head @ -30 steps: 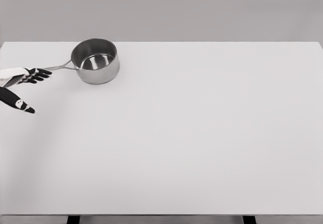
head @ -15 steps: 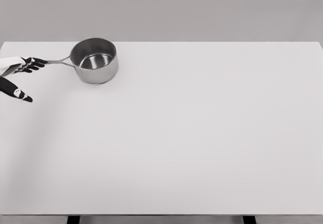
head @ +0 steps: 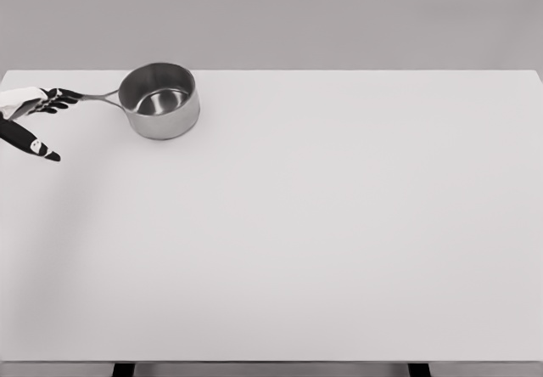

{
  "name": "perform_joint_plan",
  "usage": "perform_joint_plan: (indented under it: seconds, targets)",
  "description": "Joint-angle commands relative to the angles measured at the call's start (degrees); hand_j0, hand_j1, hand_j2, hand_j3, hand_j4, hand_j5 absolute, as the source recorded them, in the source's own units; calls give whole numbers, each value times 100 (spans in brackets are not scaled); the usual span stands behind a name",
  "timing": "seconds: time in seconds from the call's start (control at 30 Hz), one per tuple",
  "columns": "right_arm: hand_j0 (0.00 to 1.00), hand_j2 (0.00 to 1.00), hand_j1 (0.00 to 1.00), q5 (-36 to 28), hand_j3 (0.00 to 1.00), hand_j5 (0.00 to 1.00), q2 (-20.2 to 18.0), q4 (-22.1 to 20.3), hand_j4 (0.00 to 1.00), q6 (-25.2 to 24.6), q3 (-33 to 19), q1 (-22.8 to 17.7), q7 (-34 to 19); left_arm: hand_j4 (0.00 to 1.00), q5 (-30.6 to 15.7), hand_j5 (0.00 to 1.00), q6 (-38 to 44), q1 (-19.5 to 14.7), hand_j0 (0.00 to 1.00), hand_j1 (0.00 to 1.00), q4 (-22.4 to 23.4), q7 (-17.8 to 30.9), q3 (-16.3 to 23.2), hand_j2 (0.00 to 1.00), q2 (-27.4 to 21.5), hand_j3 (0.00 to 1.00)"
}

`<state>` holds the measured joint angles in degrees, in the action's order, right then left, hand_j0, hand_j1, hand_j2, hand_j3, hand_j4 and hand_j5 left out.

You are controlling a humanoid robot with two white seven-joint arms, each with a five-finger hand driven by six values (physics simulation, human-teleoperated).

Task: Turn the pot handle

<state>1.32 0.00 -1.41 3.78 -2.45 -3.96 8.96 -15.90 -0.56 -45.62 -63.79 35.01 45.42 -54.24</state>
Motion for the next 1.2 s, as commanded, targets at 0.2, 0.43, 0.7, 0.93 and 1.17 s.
perform_joint_plan:
  seconds: [0.2,0.43,0.7,0.93,1.17]
  targets:
    - [100,100,100,0,100,100,0,0,100,0,-1,0,0,100,61,100,-93,-35,100,100,218,-1,-16,100,142,100]
    - [100,100,100,0,100,100,0,0,100,0,-1,0,0,100,-1,100,-375,35,100,100,-168,-1,-34,100,54,100]
    - [100,100,100,0,100,100,0,0,100,0,-1,0,0,100,-212,100,-735,562,100,100,-880,-1,-227,100,-473,100]
    - [100,100,100,0,100,100,0,0,100,0,-1,0,0,100,-212,100,-2000,2425,100,100,-2269,-1,-1931,100,-948,100]
    - [100,100,100,0,100,100,0,0,100,0,-1,0,0,100,-212,100,-3444,4043,100,100,-3684,-1,-3540,100,-869,100]
